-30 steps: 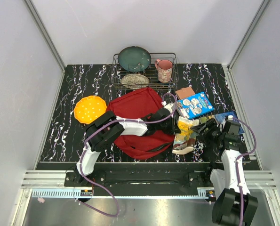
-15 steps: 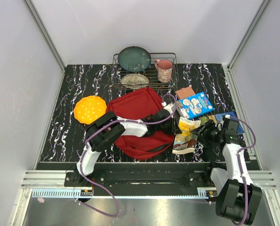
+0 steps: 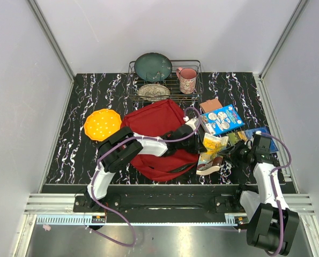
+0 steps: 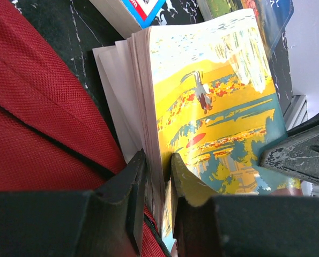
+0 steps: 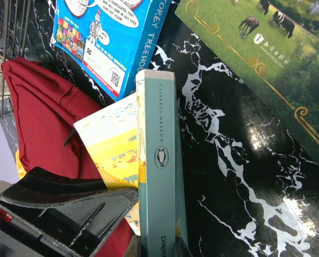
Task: Pack the student bag
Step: Pick up the book from the center of the board.
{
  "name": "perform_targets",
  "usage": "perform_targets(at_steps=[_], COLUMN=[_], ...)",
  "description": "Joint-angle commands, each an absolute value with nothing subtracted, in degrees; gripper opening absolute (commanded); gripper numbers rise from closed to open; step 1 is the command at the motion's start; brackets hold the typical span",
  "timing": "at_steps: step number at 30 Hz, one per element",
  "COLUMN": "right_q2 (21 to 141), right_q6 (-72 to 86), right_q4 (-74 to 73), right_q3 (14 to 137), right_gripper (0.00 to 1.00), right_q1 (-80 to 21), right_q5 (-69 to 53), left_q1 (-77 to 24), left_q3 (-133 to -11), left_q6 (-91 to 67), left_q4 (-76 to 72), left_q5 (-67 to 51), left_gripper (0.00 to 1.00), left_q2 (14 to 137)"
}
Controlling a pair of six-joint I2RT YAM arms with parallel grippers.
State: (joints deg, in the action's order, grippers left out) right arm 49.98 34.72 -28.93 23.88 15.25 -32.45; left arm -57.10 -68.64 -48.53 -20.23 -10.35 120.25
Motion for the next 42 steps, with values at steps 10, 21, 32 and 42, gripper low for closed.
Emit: perform_targets(at_steps=[10,21,32,42], right_q2=[44.0,37.4,37.6,35.7], right_q6=[36.3,35.7,38.9,60.2], right_q4=[-34.5,-40.8,-25.4,3.4], right_q3=[29.4,40.0,42.2,35.9], right_gripper=[0.00,0.00,0.00,0.00], right_q1=[14.0,14.0,14.0,12.7], right_q5=[-35.1,-36.6,-57.5,-67.8], left_q1=[-59.4,-59.4,-58.5,-58.1], left_q3=[-61.9,-52.7,-45.6,-45.4], left_q6=[-49.2,-45.5,-42.3,-42.8], left_q4=[-25.9,-27.1,-28.5,-30.5], left_q5=[-13.2,-4.8,-0.7,-0.3], left_gripper=[0.32,0.97,0.99,0.99], left_q2=[115.4,97.8,80.6,80.9])
